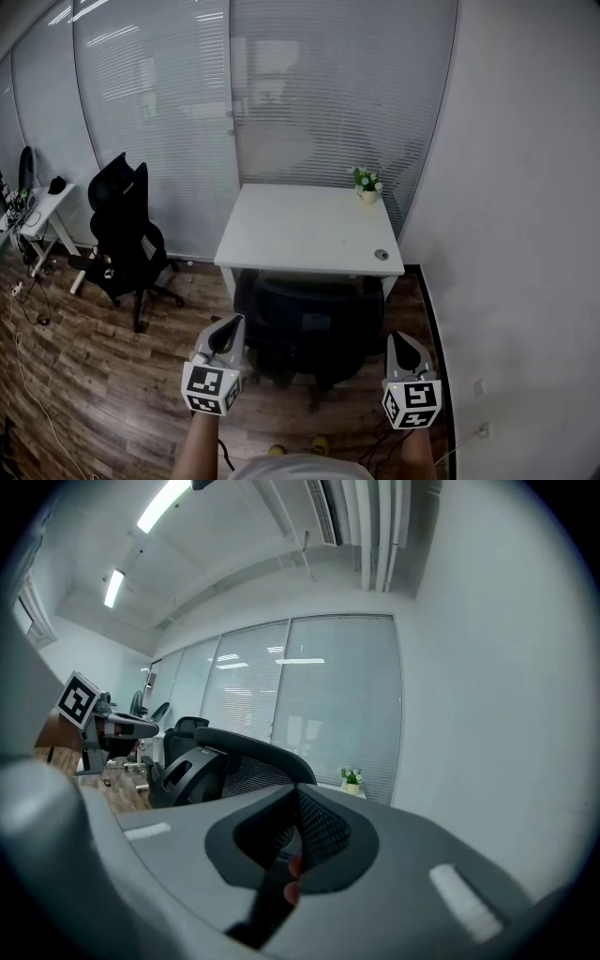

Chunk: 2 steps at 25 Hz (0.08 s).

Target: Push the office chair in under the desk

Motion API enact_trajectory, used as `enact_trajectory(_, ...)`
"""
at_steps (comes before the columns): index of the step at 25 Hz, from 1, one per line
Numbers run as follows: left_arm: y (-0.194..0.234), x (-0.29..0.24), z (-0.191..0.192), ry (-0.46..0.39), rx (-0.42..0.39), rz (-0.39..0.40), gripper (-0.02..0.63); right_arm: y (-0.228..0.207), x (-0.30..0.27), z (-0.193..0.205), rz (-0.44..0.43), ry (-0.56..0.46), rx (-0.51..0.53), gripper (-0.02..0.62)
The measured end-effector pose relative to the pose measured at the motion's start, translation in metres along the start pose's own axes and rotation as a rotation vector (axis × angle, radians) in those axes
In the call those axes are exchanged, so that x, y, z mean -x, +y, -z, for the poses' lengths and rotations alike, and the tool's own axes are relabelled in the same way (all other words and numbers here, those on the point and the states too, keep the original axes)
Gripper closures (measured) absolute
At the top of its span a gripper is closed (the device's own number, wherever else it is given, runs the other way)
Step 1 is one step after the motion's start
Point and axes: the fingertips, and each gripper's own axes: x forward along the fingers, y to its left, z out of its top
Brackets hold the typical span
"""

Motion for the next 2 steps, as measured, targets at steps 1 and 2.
enact_trajectory(1,0.0002,0.0006,-0.0001,-0.001,0.0,-0.001,0.609,0.0,0.0009,-0.0001,0.002,-0.001,0.004,0.594)
enact_trajectory(2,0.0004,0.0012,-0.0002,-0.001,-0.001,-0.001,0.609,0.0,0.0017,-0.0001,0.003,-0.002,0.007,0.594)
